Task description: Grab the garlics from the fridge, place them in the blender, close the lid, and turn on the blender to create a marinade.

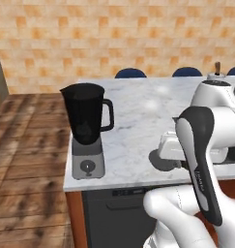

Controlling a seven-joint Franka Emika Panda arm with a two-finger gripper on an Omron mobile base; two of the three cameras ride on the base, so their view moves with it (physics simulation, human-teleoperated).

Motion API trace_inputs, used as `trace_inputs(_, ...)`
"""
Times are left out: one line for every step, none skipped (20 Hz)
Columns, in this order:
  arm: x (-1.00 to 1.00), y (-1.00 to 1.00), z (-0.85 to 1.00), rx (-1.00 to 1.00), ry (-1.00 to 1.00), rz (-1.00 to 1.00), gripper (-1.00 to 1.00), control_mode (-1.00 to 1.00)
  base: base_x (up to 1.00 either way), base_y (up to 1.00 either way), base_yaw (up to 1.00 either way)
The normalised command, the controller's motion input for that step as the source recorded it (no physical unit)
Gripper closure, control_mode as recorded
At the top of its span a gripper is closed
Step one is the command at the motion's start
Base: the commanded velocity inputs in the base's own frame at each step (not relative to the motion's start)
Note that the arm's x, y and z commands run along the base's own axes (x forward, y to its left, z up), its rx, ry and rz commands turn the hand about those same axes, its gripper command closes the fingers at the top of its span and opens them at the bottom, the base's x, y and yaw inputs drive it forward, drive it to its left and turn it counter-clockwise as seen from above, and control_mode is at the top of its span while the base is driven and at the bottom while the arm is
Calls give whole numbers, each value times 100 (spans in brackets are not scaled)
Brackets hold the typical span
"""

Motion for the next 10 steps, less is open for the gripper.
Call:
trace_inputs(0, 0, 0, 0, 0, 0, 100, 100, 44, 33, -4)
trace_inputs(0, 0, 0, 0, 0, 0, 100, 100, 41, 31, -4)
trace_inputs(0, 0, 0, 0, 0, 0, 100, 100, 29, 19, -3)
trace_inputs(0, 0, 0, 0, 0, 0, 100, 100, 22, 6, -2)
trace_inputs(0, 0, 0, 0, 0, 0, 100, 100, 16, 0, 0)
trace_inputs(0, 0, 0, 0, 0, 0, 100, 100, 12, 0, 0)
trace_inputs(0, 0, 0, 0, 0, 0, 100, 100, 11, 0, 0)
trace_inputs(0, 0, 0, 0, 0, 0, 100, 100, 6, 0, 0)
trace_inputs(0, 0, 0, 0, 0, 0, 100, 100, 0, 0, 0)
trace_inputs(0, 0, 0, 0, 0, 0, 100, 100, 0, 0, 0)
